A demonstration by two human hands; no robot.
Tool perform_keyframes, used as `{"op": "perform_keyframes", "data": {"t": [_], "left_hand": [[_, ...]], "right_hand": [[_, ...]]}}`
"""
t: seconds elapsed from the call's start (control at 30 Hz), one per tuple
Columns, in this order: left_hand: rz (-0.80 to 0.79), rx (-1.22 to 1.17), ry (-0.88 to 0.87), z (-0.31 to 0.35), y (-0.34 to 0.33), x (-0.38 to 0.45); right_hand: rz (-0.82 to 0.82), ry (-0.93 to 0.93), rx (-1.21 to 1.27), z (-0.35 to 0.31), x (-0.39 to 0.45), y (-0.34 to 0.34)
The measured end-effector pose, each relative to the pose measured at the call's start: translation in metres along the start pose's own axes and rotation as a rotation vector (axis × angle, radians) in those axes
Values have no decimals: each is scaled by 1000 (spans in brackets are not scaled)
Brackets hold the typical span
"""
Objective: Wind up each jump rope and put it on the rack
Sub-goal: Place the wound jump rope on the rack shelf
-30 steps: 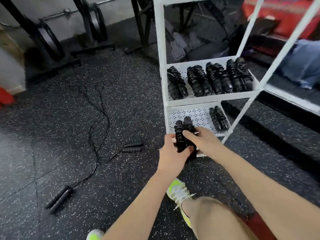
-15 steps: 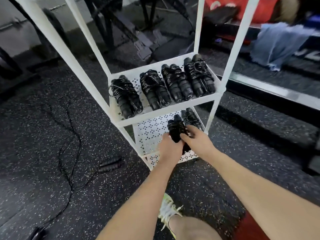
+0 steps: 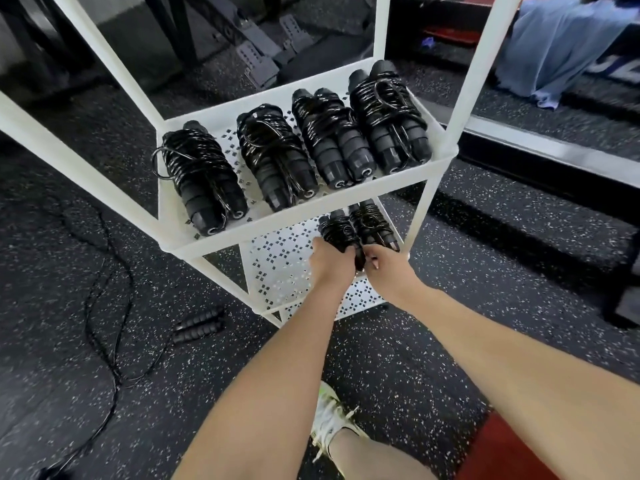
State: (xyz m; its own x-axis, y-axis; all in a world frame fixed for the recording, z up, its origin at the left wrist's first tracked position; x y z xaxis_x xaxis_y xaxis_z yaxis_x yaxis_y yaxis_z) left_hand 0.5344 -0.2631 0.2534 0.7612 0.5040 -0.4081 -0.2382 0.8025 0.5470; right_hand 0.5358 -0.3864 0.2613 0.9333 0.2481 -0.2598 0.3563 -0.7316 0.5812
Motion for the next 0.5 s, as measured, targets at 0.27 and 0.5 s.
{"op": "perform_keyframes", "data": {"t": [0.27,0.5], "left_hand": [[2,136,-76,-4,-4,0],[-45,214,-184,-11,27,-27]], "right_hand": [[-41,26,-99,-4,-6,-4],[-19,14,-181,-19,-24,-2]]}}
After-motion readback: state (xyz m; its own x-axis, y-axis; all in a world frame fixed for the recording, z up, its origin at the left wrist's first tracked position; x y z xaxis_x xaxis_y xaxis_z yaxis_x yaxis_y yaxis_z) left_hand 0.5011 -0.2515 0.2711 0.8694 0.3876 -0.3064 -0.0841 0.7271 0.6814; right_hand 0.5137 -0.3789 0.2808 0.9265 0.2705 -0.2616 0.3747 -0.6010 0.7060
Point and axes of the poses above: each hand's wrist, its own x-axis towards the middle knuckle, its own y-axis out of the back of the hand, z = x × y, the point moved 2 cm from there along x, towards the middle knuckle, and after that the axes turned 3 degrees about x, right-handed, at the moved point
